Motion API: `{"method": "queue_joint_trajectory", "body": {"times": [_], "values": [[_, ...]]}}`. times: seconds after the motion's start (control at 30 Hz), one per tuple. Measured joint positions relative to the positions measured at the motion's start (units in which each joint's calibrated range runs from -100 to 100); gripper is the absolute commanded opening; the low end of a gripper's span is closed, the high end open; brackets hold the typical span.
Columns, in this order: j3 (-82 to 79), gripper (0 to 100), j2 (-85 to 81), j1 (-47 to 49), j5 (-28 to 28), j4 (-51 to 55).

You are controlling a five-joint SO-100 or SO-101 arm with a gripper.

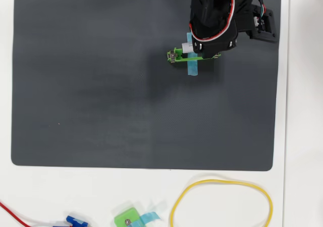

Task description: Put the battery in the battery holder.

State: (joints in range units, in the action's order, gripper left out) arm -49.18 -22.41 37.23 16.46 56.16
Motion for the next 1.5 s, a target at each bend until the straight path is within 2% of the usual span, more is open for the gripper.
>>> {"method": "queue_joint_trajectory", "body": {"times": [0.2,1.5], "values": [[0.0,0,4.4,-0.2,-0.9,-3.7],[0.0,0,5.5,-0.2,-1.2,-3.7]]}}
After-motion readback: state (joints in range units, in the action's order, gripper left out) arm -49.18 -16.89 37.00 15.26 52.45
